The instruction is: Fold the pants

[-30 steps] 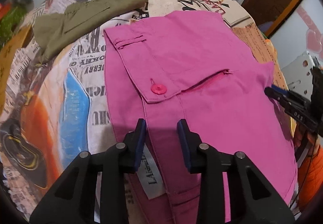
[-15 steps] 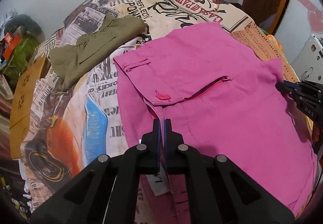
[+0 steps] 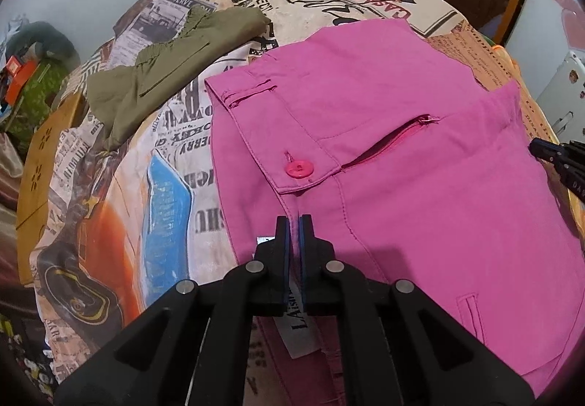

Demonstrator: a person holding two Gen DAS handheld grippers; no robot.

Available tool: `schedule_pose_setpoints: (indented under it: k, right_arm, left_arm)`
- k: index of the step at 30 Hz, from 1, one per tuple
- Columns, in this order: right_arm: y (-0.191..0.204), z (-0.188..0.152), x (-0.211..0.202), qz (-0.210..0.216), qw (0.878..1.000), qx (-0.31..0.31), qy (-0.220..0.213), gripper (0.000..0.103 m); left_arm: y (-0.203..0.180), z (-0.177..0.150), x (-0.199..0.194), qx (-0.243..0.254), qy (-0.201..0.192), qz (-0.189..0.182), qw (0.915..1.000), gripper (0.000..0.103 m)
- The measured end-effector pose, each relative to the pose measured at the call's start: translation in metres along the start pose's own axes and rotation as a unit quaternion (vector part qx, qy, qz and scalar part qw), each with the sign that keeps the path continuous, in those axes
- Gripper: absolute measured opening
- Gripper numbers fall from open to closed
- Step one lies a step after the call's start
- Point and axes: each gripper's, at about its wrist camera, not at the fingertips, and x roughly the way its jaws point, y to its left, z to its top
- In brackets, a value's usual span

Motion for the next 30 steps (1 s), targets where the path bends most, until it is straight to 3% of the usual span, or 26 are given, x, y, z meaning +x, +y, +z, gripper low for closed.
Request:
schedule_pose_setpoints:
  k: [7,11,15,17,26,30]
  right_arm:
    - [-0.011,-0.001,-0.024,0.02,0.999,0.03,-0.012,0.004]
    - [-0.01,0.014,-0.033,0.025,0.999,0.031,-0.032,0.006]
    - [-0.013,0.03,-0.031,0.034,0.997,0.045,-0.047,0.02]
    - [-0.013,0.037,-0.029,0.033,0.997,0.049,-0.054,0.027]
    - [-0.024,0.056,-0.009,0.039,0.996,0.066,-0.052,0.031]
    - [-0.03,0.058,0.008,0.044,0.995,0.081,-0.034,0.042]
  left_arm:
    - [0.017,0.002,-0.014,-0.038,0.0,-0.027,0.9989,0.011]
    - [0.029,0.012,-0.025,-0.056,-0.014,-0.024,0.998,0.013]
    - [0.044,0.026,-0.03,-0.079,-0.032,-0.025,0.9961,0.033]
    - [0.049,0.031,-0.028,-0.084,-0.035,-0.022,0.9956,0.035]
    - [0.04,0.045,0.013,-0.077,0.008,-0.047,0.9959,0.036]
    - [0.036,0.045,0.029,-0.083,0.023,-0.059,0.9945,0.036]
